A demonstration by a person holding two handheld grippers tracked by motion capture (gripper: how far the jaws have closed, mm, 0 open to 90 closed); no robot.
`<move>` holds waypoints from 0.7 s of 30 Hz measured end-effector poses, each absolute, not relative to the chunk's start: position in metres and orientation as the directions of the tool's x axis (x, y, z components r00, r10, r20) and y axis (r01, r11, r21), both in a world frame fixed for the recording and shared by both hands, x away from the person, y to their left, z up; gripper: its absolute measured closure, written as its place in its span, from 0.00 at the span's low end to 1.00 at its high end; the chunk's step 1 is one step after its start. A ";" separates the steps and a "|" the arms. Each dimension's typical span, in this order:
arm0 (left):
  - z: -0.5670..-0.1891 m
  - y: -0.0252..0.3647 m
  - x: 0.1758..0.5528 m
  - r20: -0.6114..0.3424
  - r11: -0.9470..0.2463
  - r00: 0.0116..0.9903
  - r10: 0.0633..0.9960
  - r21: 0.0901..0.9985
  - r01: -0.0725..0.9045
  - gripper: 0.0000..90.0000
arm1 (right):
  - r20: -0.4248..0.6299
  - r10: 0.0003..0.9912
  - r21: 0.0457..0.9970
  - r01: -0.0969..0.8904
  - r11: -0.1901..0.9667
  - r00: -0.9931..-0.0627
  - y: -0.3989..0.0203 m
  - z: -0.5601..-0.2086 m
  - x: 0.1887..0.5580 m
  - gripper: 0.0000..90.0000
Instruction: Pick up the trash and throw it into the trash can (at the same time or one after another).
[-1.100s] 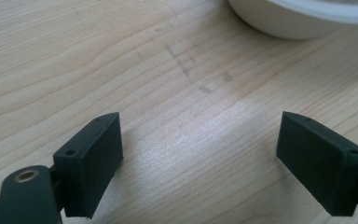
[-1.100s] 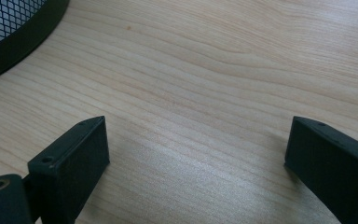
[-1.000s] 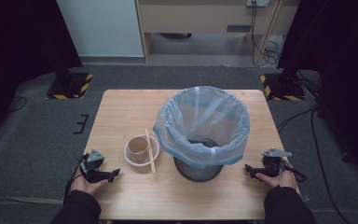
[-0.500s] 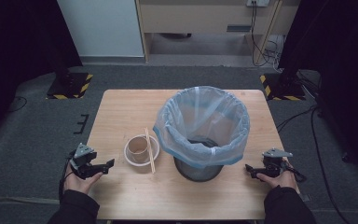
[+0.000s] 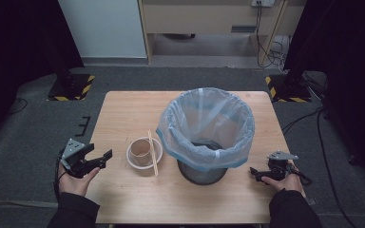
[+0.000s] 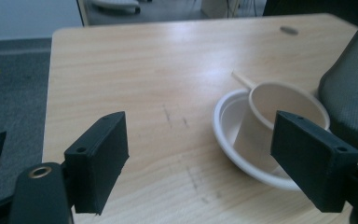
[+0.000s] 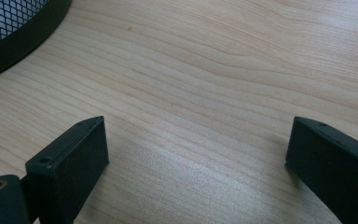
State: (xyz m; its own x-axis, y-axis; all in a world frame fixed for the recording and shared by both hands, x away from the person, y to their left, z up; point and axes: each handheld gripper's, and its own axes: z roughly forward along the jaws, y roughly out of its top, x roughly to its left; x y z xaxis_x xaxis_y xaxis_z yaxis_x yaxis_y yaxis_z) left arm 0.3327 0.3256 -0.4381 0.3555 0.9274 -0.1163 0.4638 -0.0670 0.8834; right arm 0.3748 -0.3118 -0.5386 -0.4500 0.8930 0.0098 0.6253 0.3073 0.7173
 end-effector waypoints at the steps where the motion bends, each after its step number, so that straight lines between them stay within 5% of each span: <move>1: -0.432 0.324 0.332 -0.124 -0.052 0.359 0.925 0.896 0.442 0.22 | 0.011 0.893 0.716 0.627 0.307 -0.450 -0.312 -0.539 0.375 0.06; 21: -0.419 0.295 0.357 -0.107 -0.078 0.412 0.905 0.911 0.406 0.31 | 0.010 0.895 0.717 0.628 0.304 -0.446 -0.311 -0.538 0.375 0.06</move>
State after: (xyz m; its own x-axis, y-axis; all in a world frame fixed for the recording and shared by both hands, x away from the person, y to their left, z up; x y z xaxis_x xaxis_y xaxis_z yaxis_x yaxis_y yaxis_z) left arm 0.3572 0.2951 -0.4189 0.4122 0.9048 -0.1065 0.4056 -0.0775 0.9107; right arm 0.3749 -0.3110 -0.5385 -0.4455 0.8952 0.0102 0.6277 0.3042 0.7165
